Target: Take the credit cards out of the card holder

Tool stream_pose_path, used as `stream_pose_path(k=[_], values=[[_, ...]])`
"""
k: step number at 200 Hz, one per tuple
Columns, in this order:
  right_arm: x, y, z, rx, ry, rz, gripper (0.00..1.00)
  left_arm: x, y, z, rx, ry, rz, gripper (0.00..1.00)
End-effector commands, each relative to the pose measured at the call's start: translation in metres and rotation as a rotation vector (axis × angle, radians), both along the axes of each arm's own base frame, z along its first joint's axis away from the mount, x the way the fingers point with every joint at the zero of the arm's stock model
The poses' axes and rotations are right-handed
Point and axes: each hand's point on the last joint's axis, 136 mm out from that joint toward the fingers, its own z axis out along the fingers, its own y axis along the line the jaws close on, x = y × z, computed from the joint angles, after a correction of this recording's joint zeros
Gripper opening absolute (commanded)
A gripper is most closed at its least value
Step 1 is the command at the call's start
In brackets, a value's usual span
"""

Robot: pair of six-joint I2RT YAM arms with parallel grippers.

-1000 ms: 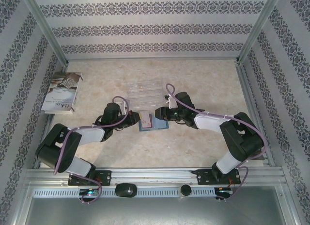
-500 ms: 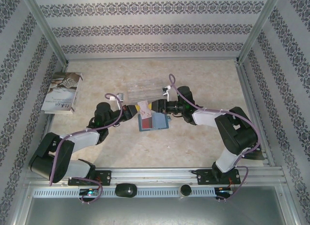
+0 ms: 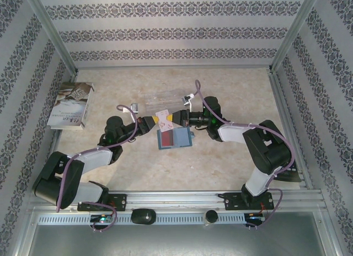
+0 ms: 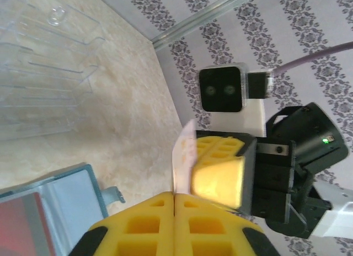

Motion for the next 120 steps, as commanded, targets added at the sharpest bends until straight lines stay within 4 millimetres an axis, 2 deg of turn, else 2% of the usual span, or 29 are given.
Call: stream_pose_path(k=[1, 14, 19, 31, 36, 40, 42, 79, 99, 120], values=[[0.003, 0.005, 0.022, 0.034, -0.069, 0.019, 0.0, 0.001, 0.001, 0.027, -0.015, -0.048, 0.0, 0.37], [0.007, 0.003, 0.026, 0.028, -0.086, 0.016, 0.0, 0.001, 0.008, 0.03, -0.003, -0.048, 0.037, 0.55], [0.01, 0.001, 0.027, 0.018, -0.089, 0.011, 0.0, 0.001, 0.012, 0.031, 0.002, -0.047, 0.054, 0.68], [0.021, -0.007, 0.029, -0.03, -0.119, -0.021, 0.0, 0.001, 0.022, 0.037, 0.024, -0.059, 0.094, 0.78], [0.025, -0.009, 0.03, -0.06, -0.133, -0.028, 0.0, 0.001, 0.027, 0.038, 0.042, -0.052, 0.118, 0.87], [0.028, -0.011, 0.031, -0.086, -0.146, -0.03, 0.0, 0.001, 0.031, 0.039, 0.061, -0.051, 0.134, 0.98], [0.028, -0.011, 0.031, -0.102, -0.152, -0.029, 0.0, 0.001, 0.032, 0.039, 0.071, -0.053, 0.14, 1.0], [0.044, -0.018, 0.031, -0.503, -0.405, 0.048, 0.0, -0.001, 0.064, 0.054, 0.221, -0.034, 0.258, 1.0], [0.051, -0.02, 0.029, -0.614, -0.476, 0.143, 0.0, -0.002, 0.081, 0.059, 0.244, -0.031, 0.311, 1.0], [0.062, -0.014, 0.031, -0.739, -0.586, 0.231, 0.0, -0.003, 0.096, 0.059, 0.278, -0.025, 0.365, 1.0]])
